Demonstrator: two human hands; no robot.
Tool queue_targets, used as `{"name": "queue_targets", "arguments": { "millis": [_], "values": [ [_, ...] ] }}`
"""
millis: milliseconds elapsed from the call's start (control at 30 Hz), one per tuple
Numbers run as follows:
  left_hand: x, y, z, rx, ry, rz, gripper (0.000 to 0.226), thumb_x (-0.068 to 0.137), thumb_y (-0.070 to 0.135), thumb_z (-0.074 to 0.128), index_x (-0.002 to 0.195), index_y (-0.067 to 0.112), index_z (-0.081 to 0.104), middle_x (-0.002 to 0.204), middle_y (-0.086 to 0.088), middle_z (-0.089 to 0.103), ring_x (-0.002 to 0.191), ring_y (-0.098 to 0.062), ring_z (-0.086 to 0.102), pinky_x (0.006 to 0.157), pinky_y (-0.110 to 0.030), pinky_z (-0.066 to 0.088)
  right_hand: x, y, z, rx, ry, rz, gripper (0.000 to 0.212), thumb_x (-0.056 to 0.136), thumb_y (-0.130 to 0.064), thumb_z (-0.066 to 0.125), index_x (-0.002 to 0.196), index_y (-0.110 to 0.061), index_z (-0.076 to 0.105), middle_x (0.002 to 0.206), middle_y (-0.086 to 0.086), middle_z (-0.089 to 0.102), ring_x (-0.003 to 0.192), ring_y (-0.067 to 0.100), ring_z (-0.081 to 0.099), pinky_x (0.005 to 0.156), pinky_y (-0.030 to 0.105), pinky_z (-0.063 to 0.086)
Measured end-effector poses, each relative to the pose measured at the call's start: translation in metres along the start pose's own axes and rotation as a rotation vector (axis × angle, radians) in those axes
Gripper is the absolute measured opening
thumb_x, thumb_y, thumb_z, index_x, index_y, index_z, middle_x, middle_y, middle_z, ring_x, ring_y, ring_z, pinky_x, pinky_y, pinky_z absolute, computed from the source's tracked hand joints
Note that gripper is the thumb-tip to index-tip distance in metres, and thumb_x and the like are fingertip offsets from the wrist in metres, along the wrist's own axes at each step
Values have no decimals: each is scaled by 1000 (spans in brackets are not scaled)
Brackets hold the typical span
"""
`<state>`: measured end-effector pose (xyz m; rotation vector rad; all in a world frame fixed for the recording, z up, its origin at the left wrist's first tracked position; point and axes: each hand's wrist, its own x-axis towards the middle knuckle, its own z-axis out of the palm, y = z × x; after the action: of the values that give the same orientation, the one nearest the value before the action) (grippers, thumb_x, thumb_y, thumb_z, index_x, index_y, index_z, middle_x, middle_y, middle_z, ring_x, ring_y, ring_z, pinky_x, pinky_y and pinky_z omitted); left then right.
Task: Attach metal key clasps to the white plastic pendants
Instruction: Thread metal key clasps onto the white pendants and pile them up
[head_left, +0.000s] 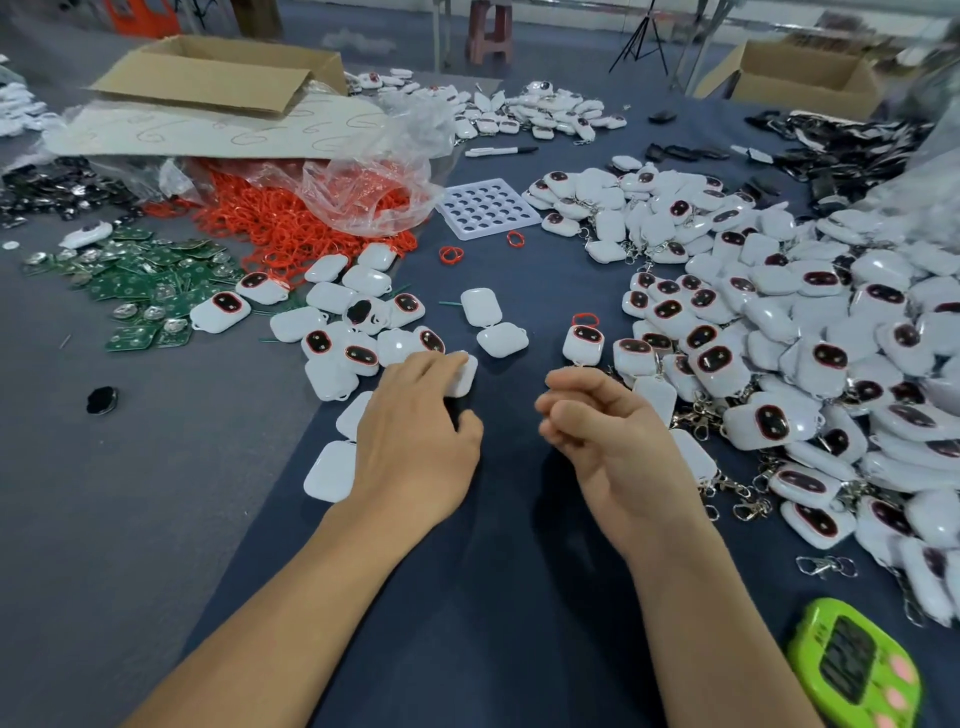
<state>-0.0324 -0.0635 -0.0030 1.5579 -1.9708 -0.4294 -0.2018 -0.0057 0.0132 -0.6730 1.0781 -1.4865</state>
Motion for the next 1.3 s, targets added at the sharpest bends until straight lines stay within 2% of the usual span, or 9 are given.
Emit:
{"name": "queue_targets", "arguments": {
  "millis": [133,267,433,567,700,833,933,1100,1300],
  "values": [
    [2,-2,1,-10,-13,5,30,92,25,65,121,32,65,122,16,58,114,-12,49,88,-24,34,-2,5,7,-274,-16,-53,27,71,-3,67,83,-23,81,80,6,75,69,15,66,72,22,55],
    [4,-4,-2,-82,26,-15,19,102,42,55,101,31,70,95,12,71,93,-15,61,83,-38,49,-3,10,14,-411,25,-82,27,71,-7,68,89,-24,80,83,4,78,71,14,70,71,19,55],
    [-8,4,-12,-372,-6,43,17,99,51,58,112,50,68,89,30,70,85,1,63,72,-9,44,-2,16,18,-520,102,-131,34,74,-28,71,107,-37,73,95,-8,81,88,17,78,84,40,60],
    [-10,4,-12,-428,-94,54,31,86,40,73,112,57,69,97,38,69,89,8,65,77,-6,46,-3,18,20,-512,44,-142,38,76,-41,65,113,-46,70,100,-9,81,96,13,77,90,42,59],
    [-12,7,-18,-384,-245,221,57,76,19,71,119,56,67,120,45,61,104,10,63,83,-2,44,-1,15,18,-423,116,-196,33,84,-21,70,113,-39,73,103,-5,80,100,12,76,89,31,61],
    [-12,7,-19,-176,-152,117,46,78,30,61,118,52,68,115,32,68,105,6,57,93,-12,40,3,14,15,-324,178,-154,27,97,-4,68,104,-27,79,96,3,80,95,21,75,91,38,61],
    [-13,4,-21,8,-215,245,42,72,33,58,110,39,73,107,24,69,104,-5,53,92,-24,42,5,15,15,-329,178,-146,32,98,-1,64,101,-29,79,95,2,79,95,24,76,82,30,60],
    [-13,-2,-28,-2,-286,272,41,73,20,54,104,40,72,113,28,65,105,-3,54,87,-29,50,7,15,15,-359,158,-145,29,91,-8,64,101,-30,79,97,2,80,95,23,77,79,27,60],
    [-9,-6,-28,-149,-340,81,28,83,11,61,82,37,72,88,22,69,82,-4,61,79,-31,54,8,16,14,-386,151,-131,34,92,3,60,101,-23,79,96,1,80,90,23,78,76,25,59]
  ]
}}
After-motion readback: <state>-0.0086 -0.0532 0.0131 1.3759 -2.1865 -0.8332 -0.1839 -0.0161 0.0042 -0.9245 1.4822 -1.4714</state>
